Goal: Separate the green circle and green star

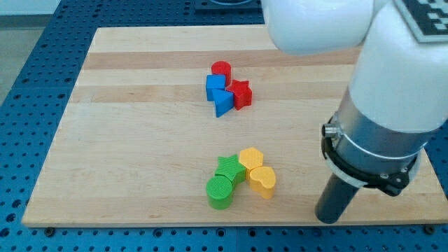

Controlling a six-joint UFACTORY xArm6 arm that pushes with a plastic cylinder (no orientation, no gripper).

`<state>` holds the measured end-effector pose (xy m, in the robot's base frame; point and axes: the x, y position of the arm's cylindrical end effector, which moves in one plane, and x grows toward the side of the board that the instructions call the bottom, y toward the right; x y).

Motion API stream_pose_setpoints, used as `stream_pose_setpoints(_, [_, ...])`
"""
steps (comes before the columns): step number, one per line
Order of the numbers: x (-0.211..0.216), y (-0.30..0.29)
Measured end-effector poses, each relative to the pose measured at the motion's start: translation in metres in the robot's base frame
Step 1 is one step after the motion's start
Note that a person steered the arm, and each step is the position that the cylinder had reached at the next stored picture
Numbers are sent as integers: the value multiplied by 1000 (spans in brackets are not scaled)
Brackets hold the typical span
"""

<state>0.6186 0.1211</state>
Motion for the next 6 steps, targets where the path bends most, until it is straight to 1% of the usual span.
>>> stream_pose_setpoints(2, [-1, -35])
stream_pose_setpoints(4, [0, -44])
stream_pose_setpoints(5, [-1, -70])
stream_pose_setpoints(6, [-7, -121])
